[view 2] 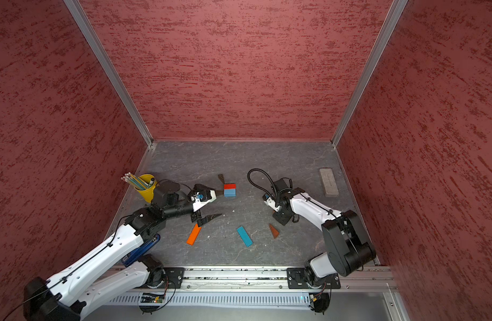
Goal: Assemble a small pinwheel with building blocks
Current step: Pick up the building block from the center of the board.
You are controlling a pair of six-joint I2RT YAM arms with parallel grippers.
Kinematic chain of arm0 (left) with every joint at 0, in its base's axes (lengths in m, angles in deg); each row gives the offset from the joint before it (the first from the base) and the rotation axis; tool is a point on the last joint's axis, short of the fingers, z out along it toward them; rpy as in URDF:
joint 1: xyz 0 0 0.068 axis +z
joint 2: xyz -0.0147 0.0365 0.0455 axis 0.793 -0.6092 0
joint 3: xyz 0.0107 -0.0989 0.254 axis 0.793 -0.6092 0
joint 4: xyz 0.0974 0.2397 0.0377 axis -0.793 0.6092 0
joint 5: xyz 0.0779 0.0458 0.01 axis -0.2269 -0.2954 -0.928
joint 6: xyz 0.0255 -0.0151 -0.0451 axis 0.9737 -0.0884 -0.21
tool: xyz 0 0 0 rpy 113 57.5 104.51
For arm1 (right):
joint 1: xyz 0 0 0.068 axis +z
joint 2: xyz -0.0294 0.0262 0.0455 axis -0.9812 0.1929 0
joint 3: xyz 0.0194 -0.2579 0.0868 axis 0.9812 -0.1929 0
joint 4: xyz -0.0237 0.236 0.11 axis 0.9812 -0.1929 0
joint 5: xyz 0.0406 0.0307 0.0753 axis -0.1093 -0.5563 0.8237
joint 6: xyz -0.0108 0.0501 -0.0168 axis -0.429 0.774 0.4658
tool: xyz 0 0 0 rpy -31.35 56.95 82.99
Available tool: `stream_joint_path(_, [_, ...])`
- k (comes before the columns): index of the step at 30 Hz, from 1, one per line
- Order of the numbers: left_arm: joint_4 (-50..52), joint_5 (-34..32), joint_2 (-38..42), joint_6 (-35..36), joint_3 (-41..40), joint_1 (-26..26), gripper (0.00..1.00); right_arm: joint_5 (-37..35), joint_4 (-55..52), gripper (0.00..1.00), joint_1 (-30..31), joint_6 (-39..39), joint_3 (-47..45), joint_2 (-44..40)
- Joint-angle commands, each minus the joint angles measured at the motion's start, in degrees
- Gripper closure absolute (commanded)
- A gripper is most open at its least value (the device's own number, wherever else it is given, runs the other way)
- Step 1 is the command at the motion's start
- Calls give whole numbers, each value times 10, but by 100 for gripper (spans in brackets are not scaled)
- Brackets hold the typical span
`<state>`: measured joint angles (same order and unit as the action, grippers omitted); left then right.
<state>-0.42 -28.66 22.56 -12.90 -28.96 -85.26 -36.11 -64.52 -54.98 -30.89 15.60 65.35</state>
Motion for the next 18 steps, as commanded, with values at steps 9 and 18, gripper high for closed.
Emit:
stream_joint_path(9, [-15, -9, -8, -5, -5, 14, 0, 12, 68, 78, -2, -90, 25, -10])
stream_joint_path(18, [-16, -92, -39, -102, 20, 109, 0, 61, 151, 77, 1, -209, 119, 49])
